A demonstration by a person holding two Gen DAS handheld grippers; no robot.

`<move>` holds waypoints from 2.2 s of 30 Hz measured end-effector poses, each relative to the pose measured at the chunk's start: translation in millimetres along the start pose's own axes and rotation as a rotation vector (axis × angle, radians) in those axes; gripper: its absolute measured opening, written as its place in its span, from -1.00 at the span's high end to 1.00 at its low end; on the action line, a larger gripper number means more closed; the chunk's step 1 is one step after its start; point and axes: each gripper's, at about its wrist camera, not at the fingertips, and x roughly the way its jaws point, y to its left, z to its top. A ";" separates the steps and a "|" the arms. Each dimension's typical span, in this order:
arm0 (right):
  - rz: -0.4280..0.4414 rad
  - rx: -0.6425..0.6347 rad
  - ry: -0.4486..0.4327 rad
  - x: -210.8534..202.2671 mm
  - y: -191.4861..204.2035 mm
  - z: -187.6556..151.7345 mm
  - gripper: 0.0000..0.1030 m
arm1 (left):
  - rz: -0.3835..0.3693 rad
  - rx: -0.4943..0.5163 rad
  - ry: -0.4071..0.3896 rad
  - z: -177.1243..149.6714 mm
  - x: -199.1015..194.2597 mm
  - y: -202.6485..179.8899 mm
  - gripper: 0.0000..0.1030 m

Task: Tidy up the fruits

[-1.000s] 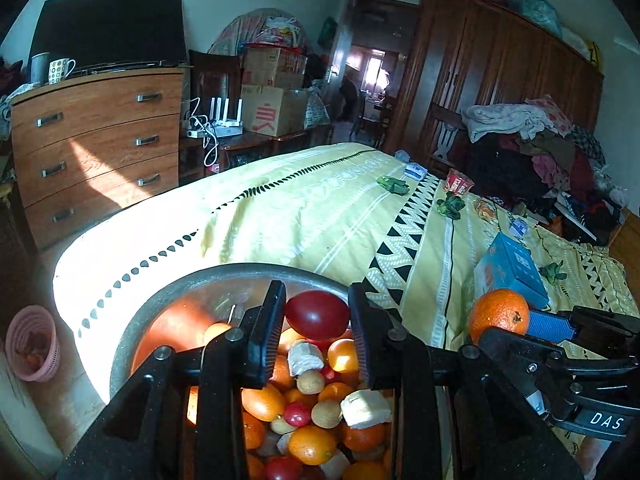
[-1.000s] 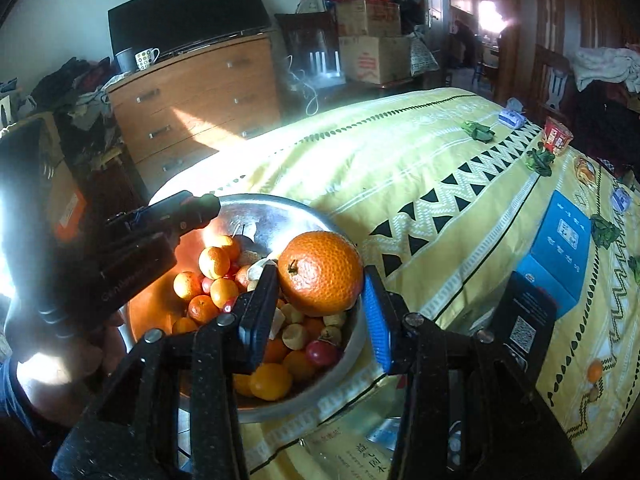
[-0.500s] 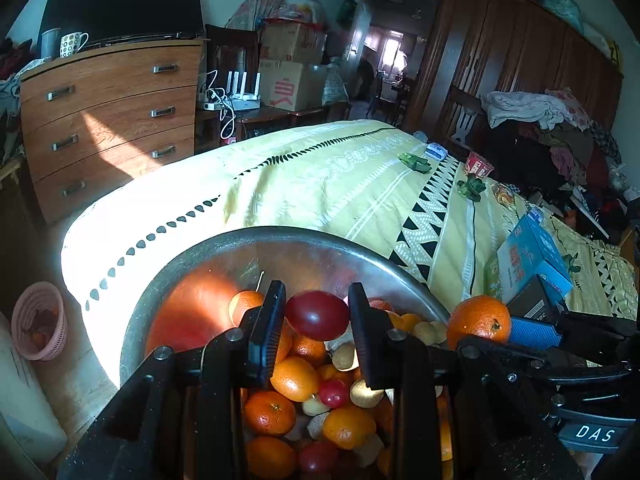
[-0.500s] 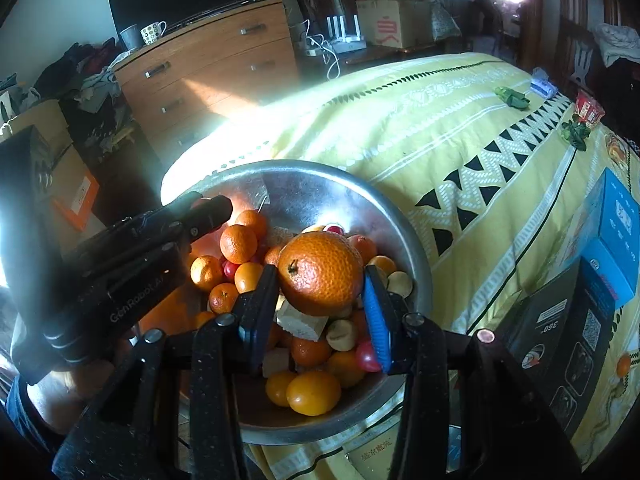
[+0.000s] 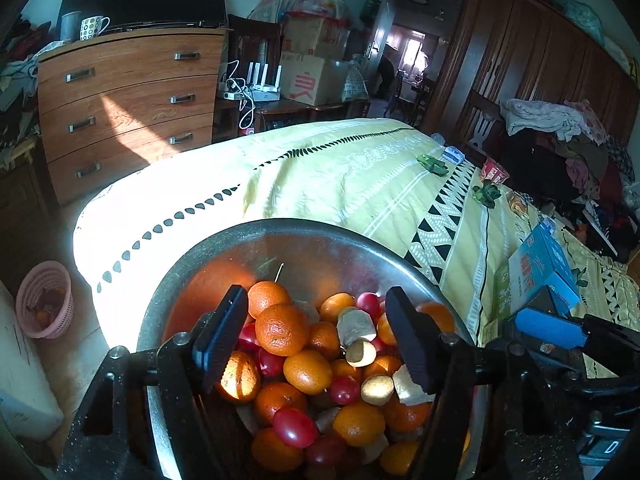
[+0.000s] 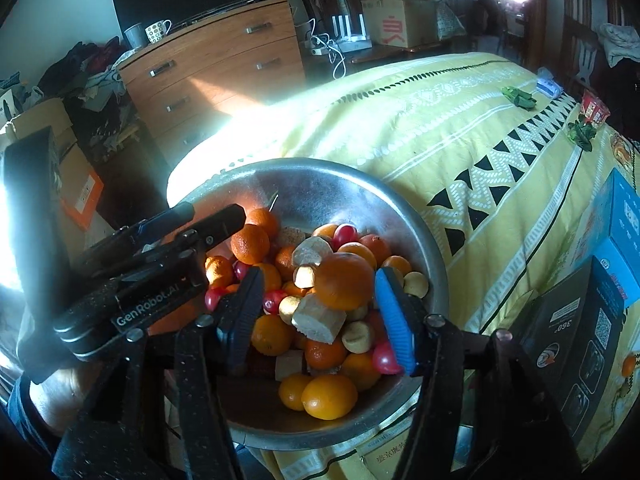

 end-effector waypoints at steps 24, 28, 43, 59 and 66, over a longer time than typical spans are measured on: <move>-0.560 0.421 -0.227 -220.6 -238.7 -175.1 -0.86 | -0.532 0.483 -0.088 -89.8 -98.4 -353.4 -1.00; -0.600 0.546 -0.060 -188.1 -293.3 -245.1 -0.86 | -0.498 0.559 0.072 -150.6 -43.7 -405.5 -1.00; -0.586 0.729 0.063 -139.2 -341.1 -337.3 -1.00 | -0.267 0.642 0.382 -276.1 91.0 -407.3 -1.00; -0.646 0.688 0.052 -131.0 -339.8 -338.0 -1.00 | -0.258 0.654 0.337 -281.4 91.5 -407.6 -1.00; -0.646 0.688 0.050 -129.7 -341.4 -337.4 -1.00 | -0.256 0.657 0.336 -281.7 93.4 -409.6 -1.00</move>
